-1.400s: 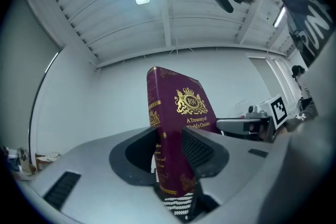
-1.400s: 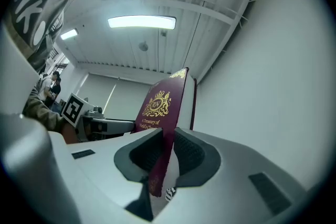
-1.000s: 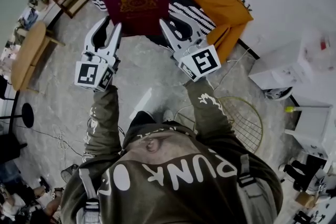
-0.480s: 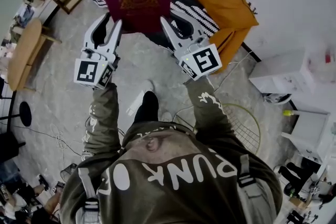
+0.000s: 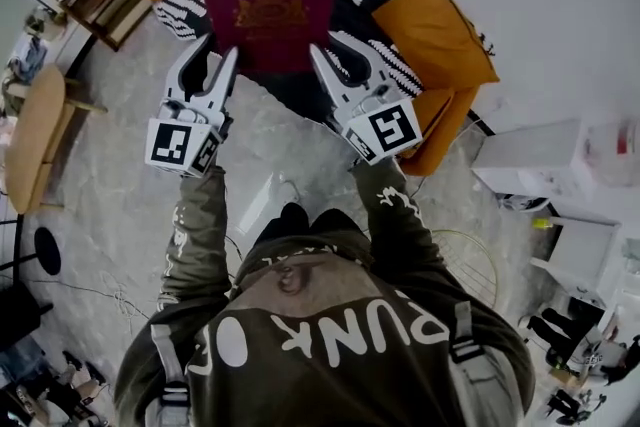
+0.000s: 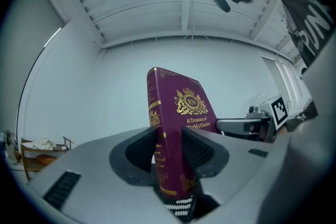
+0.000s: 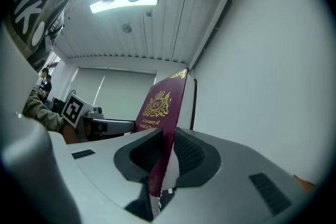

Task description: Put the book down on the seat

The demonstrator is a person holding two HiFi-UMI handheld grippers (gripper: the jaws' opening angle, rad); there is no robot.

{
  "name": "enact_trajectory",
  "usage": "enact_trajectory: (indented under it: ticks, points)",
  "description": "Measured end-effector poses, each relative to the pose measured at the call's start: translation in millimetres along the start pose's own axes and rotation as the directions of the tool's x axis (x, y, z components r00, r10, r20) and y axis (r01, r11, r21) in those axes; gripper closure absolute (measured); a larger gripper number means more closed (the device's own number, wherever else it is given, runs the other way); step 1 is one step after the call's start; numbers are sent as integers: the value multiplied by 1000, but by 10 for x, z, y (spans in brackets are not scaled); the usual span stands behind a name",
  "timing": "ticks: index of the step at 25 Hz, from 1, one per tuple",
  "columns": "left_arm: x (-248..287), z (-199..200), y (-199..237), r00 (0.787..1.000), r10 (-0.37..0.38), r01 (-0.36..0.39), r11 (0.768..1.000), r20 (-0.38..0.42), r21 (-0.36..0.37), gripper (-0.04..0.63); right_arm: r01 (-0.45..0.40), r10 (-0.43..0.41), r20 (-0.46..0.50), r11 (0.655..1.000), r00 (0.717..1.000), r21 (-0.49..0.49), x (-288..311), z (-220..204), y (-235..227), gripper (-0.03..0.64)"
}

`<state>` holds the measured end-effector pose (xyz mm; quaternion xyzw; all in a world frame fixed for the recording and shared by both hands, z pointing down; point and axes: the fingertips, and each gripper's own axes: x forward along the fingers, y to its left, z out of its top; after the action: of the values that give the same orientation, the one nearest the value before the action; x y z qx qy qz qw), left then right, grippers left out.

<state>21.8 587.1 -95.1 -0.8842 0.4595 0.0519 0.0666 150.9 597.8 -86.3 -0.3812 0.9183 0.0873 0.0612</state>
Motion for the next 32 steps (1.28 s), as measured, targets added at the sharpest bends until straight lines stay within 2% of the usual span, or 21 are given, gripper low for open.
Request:
enact_trajectory:
  ticks: [9,15,25,32]
  points:
    - [593,-324,774,1000,12,-12,1000,-23,-25,460,-6,7,-31,1000,1000,15,857,-356,-469,540]
    - [1192,-643,1428,998,47,-48,999,-45,-18,460,-26,27,-17,998,999,53,1612,-719,-981,540]
    - [2350,-1158,2420,988,106,-111,993,-111,-42,460,-85,92,-66,991,994,105,2794,-1339,-1999,541]
    - [2724,-1642,2935,978,123,-136,988,-169,-70,460,-98,115,-109,985,987,145,3366,-1825,-2312,541]
